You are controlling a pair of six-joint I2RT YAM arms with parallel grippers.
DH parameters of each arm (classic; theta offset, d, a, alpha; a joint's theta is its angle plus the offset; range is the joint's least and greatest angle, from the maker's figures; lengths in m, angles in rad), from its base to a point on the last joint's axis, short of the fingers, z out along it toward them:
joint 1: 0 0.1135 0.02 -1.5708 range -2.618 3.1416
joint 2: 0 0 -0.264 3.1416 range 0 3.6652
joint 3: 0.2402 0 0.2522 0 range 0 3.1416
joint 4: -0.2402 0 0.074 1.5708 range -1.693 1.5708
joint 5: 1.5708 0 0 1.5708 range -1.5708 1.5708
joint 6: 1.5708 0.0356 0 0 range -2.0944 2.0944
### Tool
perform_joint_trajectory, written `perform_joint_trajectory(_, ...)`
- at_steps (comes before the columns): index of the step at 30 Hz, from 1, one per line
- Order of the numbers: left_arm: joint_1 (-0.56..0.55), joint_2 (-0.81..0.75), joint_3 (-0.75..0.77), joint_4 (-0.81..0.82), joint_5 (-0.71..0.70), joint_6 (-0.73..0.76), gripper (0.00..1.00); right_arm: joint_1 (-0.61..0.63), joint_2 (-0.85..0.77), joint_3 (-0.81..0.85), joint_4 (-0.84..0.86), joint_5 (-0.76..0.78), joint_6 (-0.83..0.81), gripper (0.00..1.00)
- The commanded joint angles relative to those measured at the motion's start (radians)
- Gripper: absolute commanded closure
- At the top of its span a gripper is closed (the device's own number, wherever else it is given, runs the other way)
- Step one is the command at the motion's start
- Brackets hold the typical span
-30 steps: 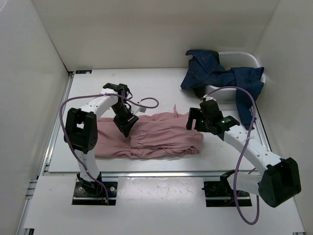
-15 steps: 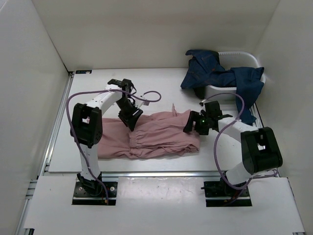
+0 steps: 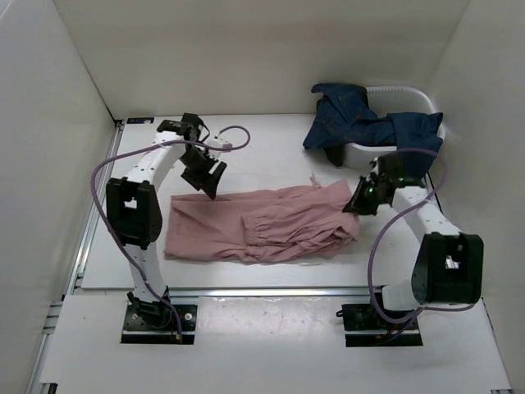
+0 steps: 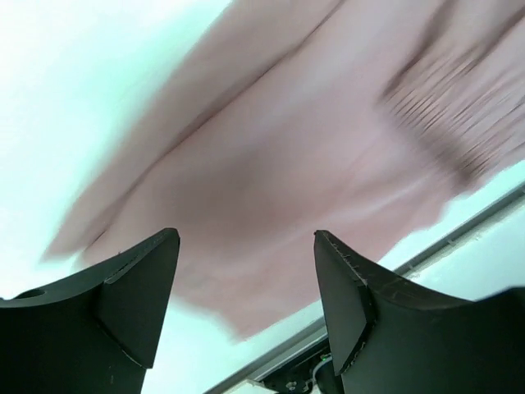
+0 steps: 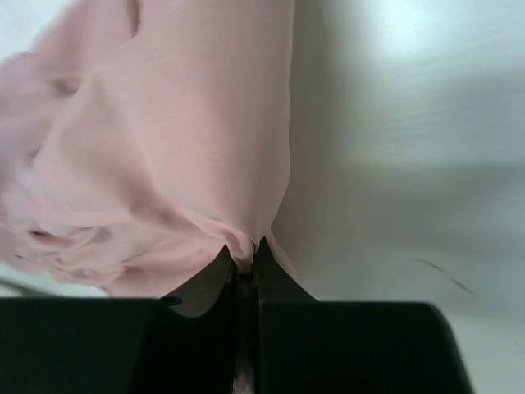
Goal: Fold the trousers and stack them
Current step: Fold the trousers
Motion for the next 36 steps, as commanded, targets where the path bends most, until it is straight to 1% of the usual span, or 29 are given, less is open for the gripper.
perform_joint_trajectory(1, 0.029, -0.069, -0.034, 0.007, -0.032, -0.016, 0.22, -0.018, -0.088, 0.237, -0.315, 0.197, -0.114, 1.00)
perform_joint_trajectory(2, 0.029, -0.069, -0.069, 0.007, -0.032, -0.016, 0.22, -0.018, -0.088, 0.342, -0.417, 0.268, -0.124, 1.00)
perform_joint_trajectory(4, 0.029, -0.040, -0.091, 0.018, -0.006, -0.026, 0.22, -0.018, -0.088, 0.446, -0.504, 0.316, -0.124, 1.00)
perform_joint_trajectory(5, 0.029, -0.005, -0.091, 0.028, 0.010, -0.035, 0.21, -0.002, -0.088, 0.533, -0.562, 0.331, -0.124, 1.00)
perform_joint_trajectory(7, 0.029, 0.037, -0.091, 0.041, 0.010, -0.066, 0.21, 0.038, -0.067, 0.615, -0.613, 0.403, -0.112, 1.00)
perform_joint_trajectory(8, 0.015, 0.057, -0.091, 0.062, -0.004, -0.075, 0.21, 0.098, -0.030, 0.654, -0.636, 0.420, -0.099, 1.00)
perform_joint_trajectory(9, 0.000, 0.090, -0.082, 0.071, -0.004, -0.084, 0.21, 0.176, -0.002, 0.744, -0.695, 0.442, -0.070, 1.00)
perform_joint_trajectory(10, 0.000, 0.104, -0.082, 0.071, -0.004, -0.085, 0.21, 0.221, 0.027, 0.789, -0.725, 0.468, -0.058, 1.00)
perform_joint_trajectory(11, -0.012, 0.117, -0.053, 0.071, 0.014, -0.085, 0.19, 0.267, 0.091, 0.832, -0.751, 0.489, -0.040, 1.00)
perform_joint_trajectory(12, -0.013, 0.141, -0.043, 0.071, 0.034, -0.085, 0.19, 0.314, 0.125, 0.872, -0.795, 0.556, -0.017, 1.00)
perform_joint_trajectory(13, -0.013, 0.154, -0.043, 0.081, 0.057, -0.085, 0.18, 0.410, 0.159, 0.908, -0.809, 0.586, 0.006, 1.00)
perform_joint_trajectory(15, -0.013, 0.189, -0.020, 0.090, 0.111, -0.085, 0.16, 0.498, 0.272, 1.012, -0.856, 0.641, 0.072, 1.00)
perform_joint_trajectory(16, -0.013, 0.203, -0.020, 0.102, 0.123, -0.074, 0.16, 0.570, 0.359, 1.058, -0.875, 0.679, 0.089, 1.00)
perform_joint_trajectory(17, -0.022, 0.218, -0.020, 0.102, 0.133, -0.074, 0.16, 0.601, 0.405, 1.180, -0.896, 0.705, 0.124, 1.00)
perform_joint_trajectory(18, -0.022, 0.255, -0.020, 0.102, 0.133, -0.074, 0.20, 0.630, 0.451, 1.257, -0.916, 0.727, 0.125, 1.00)
perform_joint_trajectory(19, -0.022, 0.272, -0.020, 0.102, 0.119, -0.074, 0.32, 0.678, 0.496, 1.341, -0.938, 0.739, 0.125, 1.00)
perform_joint_trajectory(20, -0.022, 0.284, -0.020, 0.102, 0.119, -0.065, 0.41, 0.693, 0.581, 1.433, -0.950, 0.753, 0.135, 1.00)
perform_joint_trajectory(21, -0.022, 0.284, -0.031, 0.113, 0.131, -0.065, 0.55, 0.703, 0.614, 1.519, -0.950, 0.753, 0.148, 1.00)
perform_joint_trajectory(22, -0.022, 0.293, -0.054, 0.113, 0.140, -0.065, 0.72, 0.703, 0.634, 1.619, -0.911, 0.721, 0.157, 1.00)
perform_joint_trajectory(23, -0.022, 0.293, -0.066, 0.127, 0.140, -0.065, 0.86, 0.703, 0.625, 1.608, -0.860, 0.695, 0.169, 1.00)
perform_joint_trajectory(24, -0.022, 0.281, -0.075, 0.137, 0.155, -0.052, 0.86, 0.712, 0.602, 1.560, -0.789, 0.666, 0.181, 1.00)
perform_joint_trajectory(25, -0.022, 0.281, -0.088, 0.137, 0.156, -0.052, 0.86, 0.712, 0.546, 1.501, -0.651, 0.640, 0.191, 1.00)
perform_joint_trajectory(26, -0.022, 0.272, -0.088, 0.137, 0.156, -0.052, 0.86, 0.712, 0.526, 1.404, -0.598, 0.600, 0.191, 1.00)
perform_joint_trajectory(28, -0.022, 0.272, -0.088, 0.137, 0.179, -0.052, 0.86, 0.712, 0.513, 1.387, -0.546, 0.571, 0.203, 1.00)
perform_joint_trajectory(31, -0.022, 0.272, -0.062, 0.137, 0.189, -0.052, 0.86, 0.698, 0.524, 1.480, -0.622, 0.600, 0.172, 1.00)
perform_joint_trajectory(32, -0.022, 0.272, -0.048, 0.137, 0.189, -0.052, 0.86, 0.680, 0.509, 1.480, -0.689, 0.600, 0.160, 1.00)
perform_joint_trajectory(33, -0.022, 0.272, -0.048, 0.137, 0.189, -0.052, 0.86, 0.633, 0.486, 1.480, -0.711, 0.600, 0.160, 1.00)
perform_joint_trajectory(35, -0.022, 0.272, -0.017, 0.125, 0.189, -0.052, 0.86, 0.580, 0.368, 1.333, -0.739, 0.618, 0.135, 1.00)
perform_joint_trajectory(36, -0.022, 0.272, -0.008, 0.125, 0.189, -0.052, 0.86, 0.519, 0.273, 1.272, -0.739, 0.653, 0.122, 1.00)
